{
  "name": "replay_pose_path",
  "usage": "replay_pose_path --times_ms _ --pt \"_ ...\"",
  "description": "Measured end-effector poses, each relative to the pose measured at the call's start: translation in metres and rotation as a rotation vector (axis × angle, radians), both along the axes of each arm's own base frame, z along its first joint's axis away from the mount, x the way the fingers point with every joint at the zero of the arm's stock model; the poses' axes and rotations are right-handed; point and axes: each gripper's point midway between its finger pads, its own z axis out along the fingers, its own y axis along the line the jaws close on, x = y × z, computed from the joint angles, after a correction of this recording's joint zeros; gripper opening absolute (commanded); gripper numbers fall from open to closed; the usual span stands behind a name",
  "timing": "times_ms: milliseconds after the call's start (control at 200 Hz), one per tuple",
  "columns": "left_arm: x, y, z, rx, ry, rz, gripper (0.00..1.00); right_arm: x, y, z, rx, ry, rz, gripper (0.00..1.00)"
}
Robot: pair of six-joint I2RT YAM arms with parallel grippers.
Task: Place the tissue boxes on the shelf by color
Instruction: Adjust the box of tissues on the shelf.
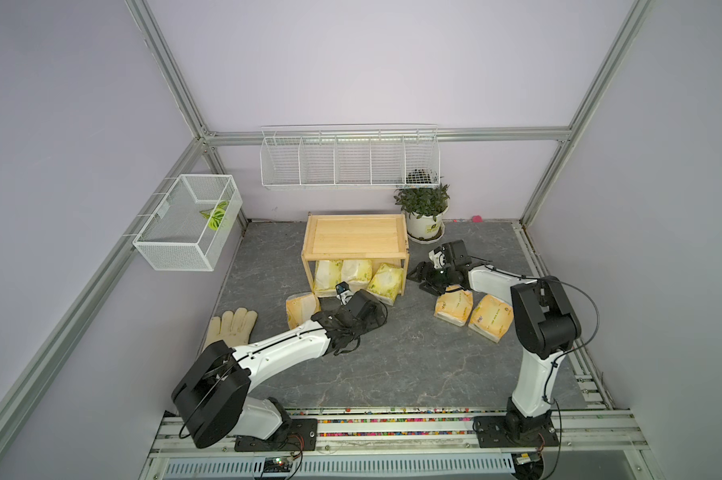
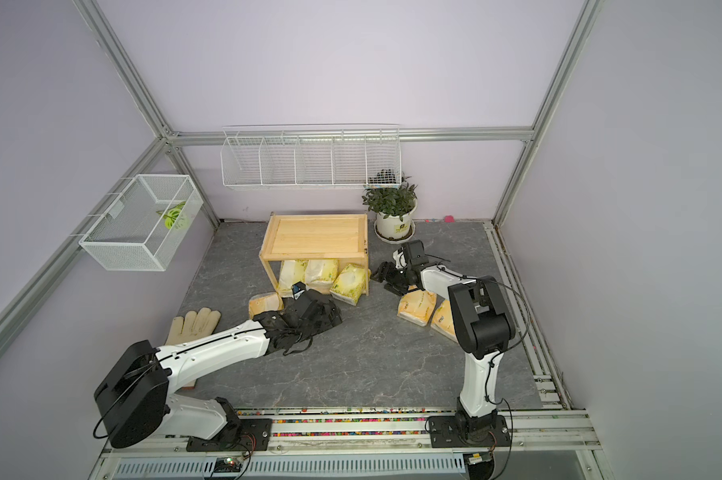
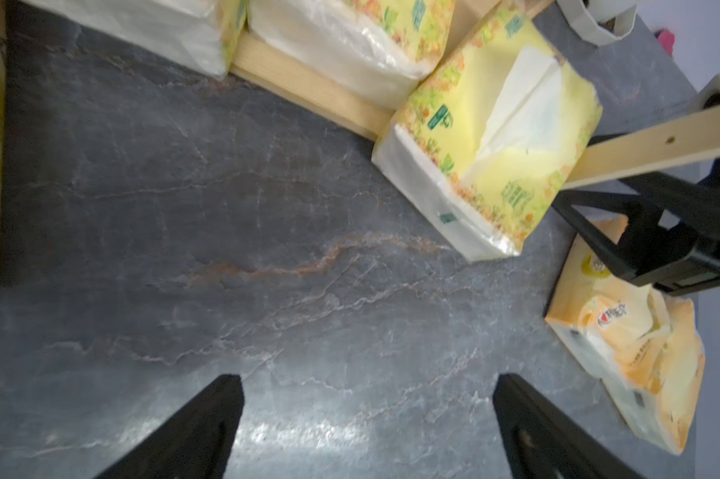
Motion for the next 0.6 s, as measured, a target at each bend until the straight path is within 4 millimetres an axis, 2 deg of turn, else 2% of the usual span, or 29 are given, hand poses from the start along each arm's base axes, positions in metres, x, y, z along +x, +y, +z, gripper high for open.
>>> replay_pose_path --times_ms 120,230,600 --pt "0.010 -0.009 -0.001 0.012 -0.010 0.037 1.00 0.008 0.003 -0.001 -0.002 -0.001 -0.001 0.71" --pt "0.016 -0.013 -0.009 0.022 0.006 0.076 1.00 0.013 0.003 -0.002 -0.007 0.002 -0.004 0.71" --pt "0.018 -0.014 -0.035 0.051 0.061 0.142 1.00 0.030 0.010 -0.006 -0.010 0.002 -0.006 0.71"
